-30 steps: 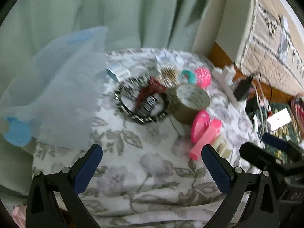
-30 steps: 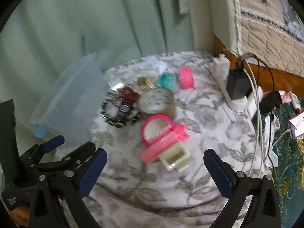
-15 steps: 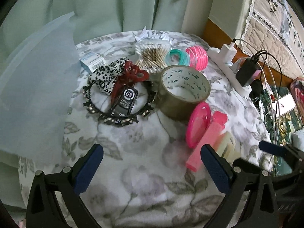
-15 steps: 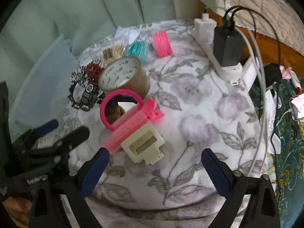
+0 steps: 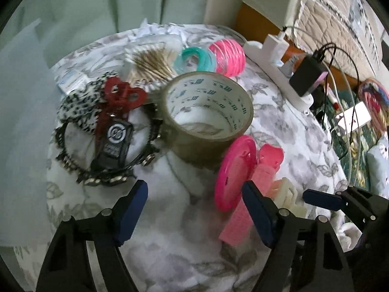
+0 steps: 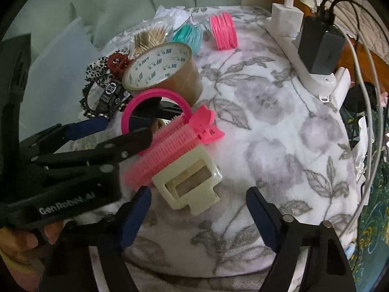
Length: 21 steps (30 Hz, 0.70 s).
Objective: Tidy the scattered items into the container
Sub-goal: 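Grasp the pink round mirror with the left tool while the right tool grasps the cream clip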
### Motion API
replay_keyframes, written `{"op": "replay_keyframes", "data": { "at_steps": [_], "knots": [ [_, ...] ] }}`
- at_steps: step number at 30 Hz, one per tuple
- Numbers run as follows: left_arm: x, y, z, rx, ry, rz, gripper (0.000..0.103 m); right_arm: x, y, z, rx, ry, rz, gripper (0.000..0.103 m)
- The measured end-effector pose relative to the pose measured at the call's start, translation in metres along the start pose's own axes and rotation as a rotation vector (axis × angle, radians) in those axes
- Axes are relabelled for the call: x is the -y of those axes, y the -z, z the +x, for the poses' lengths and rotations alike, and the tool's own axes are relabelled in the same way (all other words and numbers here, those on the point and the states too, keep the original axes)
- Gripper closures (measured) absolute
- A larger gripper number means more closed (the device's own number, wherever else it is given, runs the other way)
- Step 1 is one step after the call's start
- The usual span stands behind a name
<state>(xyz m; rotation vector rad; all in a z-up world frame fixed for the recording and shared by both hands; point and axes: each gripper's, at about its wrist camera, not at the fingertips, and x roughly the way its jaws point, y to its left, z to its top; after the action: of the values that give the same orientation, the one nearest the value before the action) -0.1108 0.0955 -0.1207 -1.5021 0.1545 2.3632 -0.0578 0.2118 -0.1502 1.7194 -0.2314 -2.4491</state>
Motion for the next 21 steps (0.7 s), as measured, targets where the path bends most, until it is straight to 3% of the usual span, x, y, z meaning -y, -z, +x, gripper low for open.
{"op": "replay_keyframes", "data": {
  "at_steps": [5, 7, 12, 21],
  "knots": [
    [0.001, -0.006, 0.013, -0.023, 0.041, 0.008, 0.031, 0.000, -0.001, 0.009, -0.009, 0.008, -0.015, 0.039],
    [0.000, -0.008, 0.015, -0.029, 0.081, 0.009, 0.040, 0.000, -0.002, 0.011, -0.007, 0.013, -0.019, 0.046],
    [-0.002, -0.008, 0.014, -0.035, 0.188, -0.004, 0.070, 0.003, -0.001, 0.015, -0.001, 0.011, -0.015, 0.046],
    [-0.003, -0.005, 0.013, -0.024, 0.223, -0.029, 0.079, 0.010, 0.006, 0.019, 0.013, 0.008, 0.004, 0.052]
  ]
}}
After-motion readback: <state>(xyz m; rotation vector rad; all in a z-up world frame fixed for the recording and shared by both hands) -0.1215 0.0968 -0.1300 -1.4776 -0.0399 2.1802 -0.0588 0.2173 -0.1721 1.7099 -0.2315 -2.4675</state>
